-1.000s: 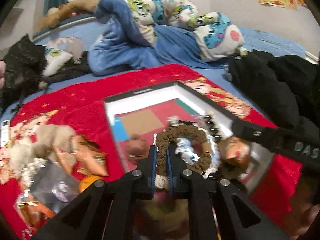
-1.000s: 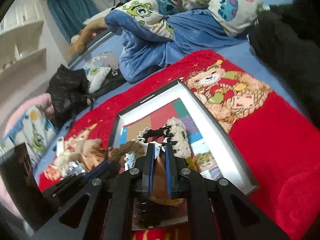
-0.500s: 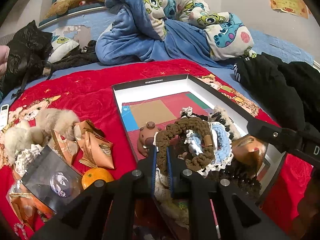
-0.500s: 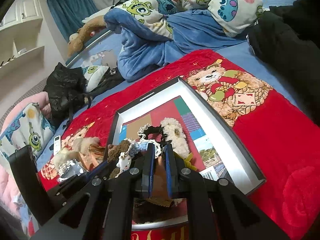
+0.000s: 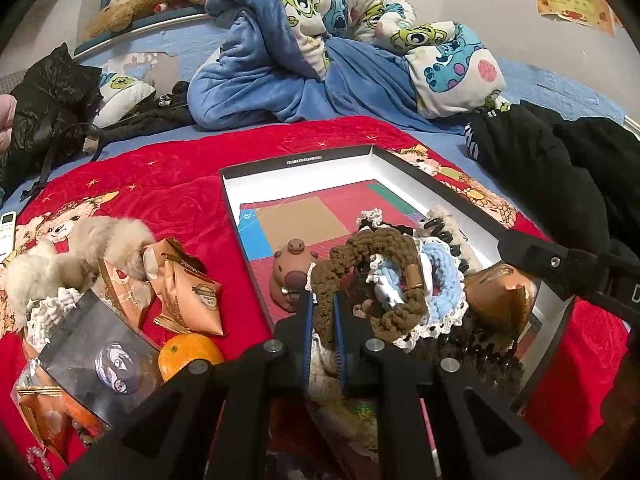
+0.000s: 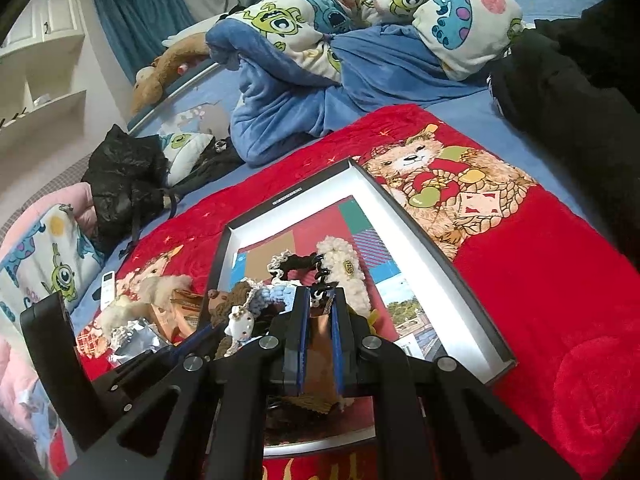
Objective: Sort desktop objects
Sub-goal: 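Lower brown scrunchie into box and open left gripper while right gripper releases tan packet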
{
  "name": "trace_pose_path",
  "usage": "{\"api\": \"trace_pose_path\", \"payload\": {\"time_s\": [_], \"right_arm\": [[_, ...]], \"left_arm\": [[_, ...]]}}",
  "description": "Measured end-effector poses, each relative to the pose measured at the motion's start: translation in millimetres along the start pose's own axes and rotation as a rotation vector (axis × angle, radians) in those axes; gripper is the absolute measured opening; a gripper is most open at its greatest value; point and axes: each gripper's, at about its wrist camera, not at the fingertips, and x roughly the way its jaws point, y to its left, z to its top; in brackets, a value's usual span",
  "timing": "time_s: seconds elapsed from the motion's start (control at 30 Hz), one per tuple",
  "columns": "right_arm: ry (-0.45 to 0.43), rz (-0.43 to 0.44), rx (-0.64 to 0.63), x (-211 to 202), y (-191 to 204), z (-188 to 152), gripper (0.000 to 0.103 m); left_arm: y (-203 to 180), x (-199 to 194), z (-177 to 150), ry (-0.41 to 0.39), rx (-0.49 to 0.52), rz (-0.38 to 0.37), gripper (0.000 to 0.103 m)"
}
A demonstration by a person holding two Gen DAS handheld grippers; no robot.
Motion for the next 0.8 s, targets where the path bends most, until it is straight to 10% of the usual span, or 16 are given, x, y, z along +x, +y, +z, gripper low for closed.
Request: {"api": "trace_pose_path", "payload": {"time_s": [0.8], "right_arm": [[-0.025, -0.008, -0.026, -3.1, 10.0, -1.1, 0.011]], "left_arm": [[-1.6, -0.1, -0.7, 0.0, 0.003, 0.004, 0.01]]}}
